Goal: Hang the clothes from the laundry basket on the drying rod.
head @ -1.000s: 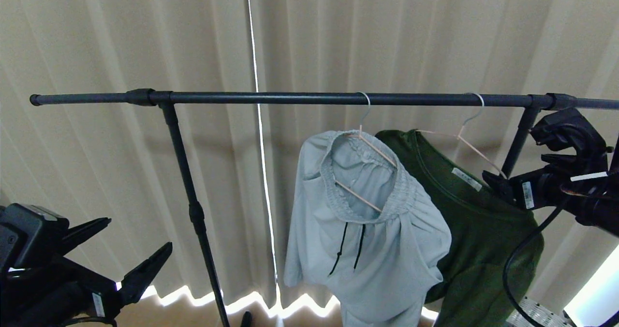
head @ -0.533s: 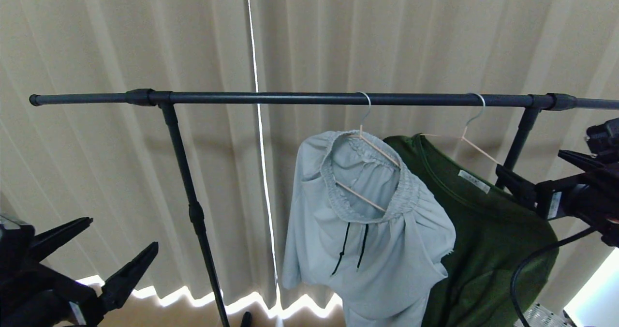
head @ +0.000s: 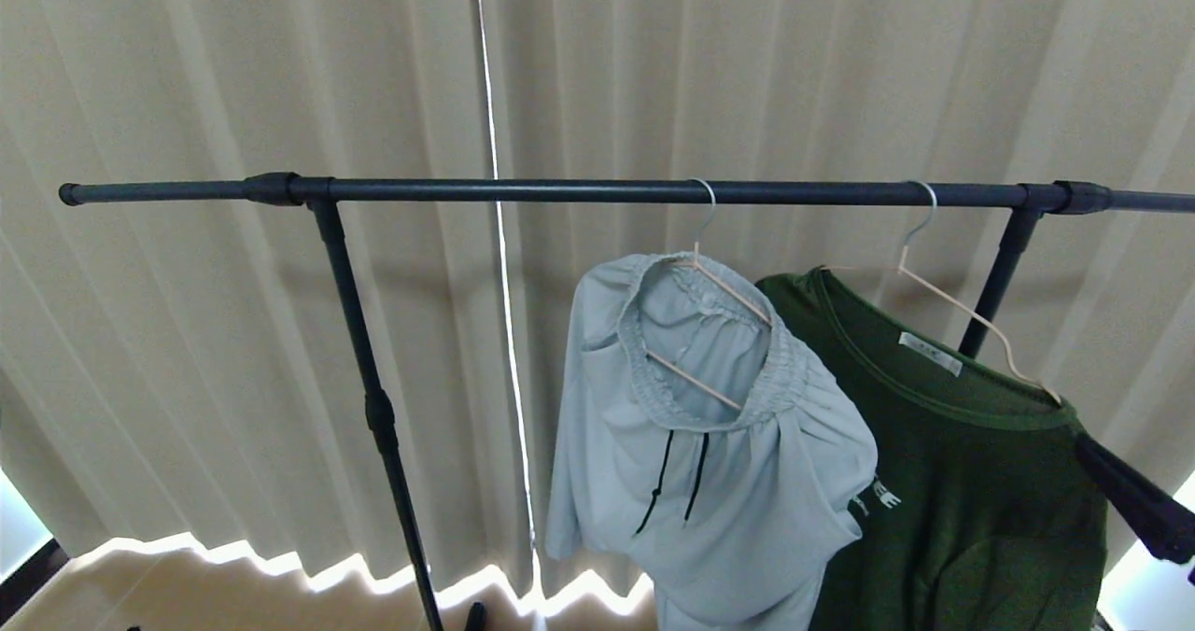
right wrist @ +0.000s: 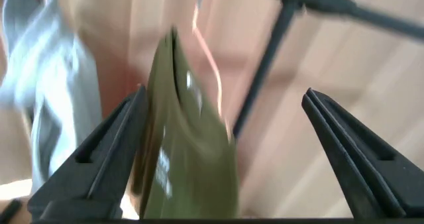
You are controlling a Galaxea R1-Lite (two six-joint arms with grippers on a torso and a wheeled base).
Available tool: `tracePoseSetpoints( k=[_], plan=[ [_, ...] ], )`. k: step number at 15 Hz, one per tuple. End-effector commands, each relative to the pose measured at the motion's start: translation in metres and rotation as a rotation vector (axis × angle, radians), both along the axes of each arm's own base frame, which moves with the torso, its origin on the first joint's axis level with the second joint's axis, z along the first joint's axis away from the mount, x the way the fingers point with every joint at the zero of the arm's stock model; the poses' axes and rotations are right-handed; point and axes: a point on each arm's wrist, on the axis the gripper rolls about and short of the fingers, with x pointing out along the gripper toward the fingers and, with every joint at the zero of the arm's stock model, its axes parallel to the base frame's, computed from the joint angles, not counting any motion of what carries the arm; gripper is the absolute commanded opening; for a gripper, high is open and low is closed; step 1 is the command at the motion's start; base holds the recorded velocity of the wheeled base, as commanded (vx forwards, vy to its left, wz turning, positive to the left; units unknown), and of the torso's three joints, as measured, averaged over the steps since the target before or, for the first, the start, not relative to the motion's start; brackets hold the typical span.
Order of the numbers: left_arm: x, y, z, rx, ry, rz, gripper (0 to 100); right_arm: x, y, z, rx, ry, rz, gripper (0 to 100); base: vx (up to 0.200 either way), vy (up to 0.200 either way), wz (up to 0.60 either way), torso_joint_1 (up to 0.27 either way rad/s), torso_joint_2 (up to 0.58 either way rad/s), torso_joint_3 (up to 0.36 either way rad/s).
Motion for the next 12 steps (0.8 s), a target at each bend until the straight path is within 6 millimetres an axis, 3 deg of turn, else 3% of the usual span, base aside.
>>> tracePoseSetpoints(
  k=[1, 4, 10, 12],
  plan=[
    [-0.043, 0.004, -0.021, -0.003, -0.089, 0.033, 100, -0.042, -0.009, -0.011, -0.001, 0.015, -0.073, 100, 0.0, 0.0, 0.0, 0.0, 0.0, 0.0],
    [-0.043, 0.004, -0.041, 0.001, -0.025, 0.096, 100, -0.071, -0.013, -0.032, 0.021, 0.105, -0.166, 100, 0.0, 0.0, 0.0, 0.0, 0.0, 0.0],
    [-0.044, 0.003, -0.05, -0.13, -0.061, 0.133, 100, -0.113, -0.011, -0.068, 0.087, 0.137, -0.203, 100, 0.0, 0.0, 0.0, 0.0, 0.0, 0.0],
    [-0.046, 0.003, -0.05, -0.148, -0.101, 0.157, 100, -0.126, -0.012, -0.078, 0.135, 0.072, -0.197, 100, 0.0, 0.0, 0.0, 0.0, 0.0, 0.0]
  ],
)
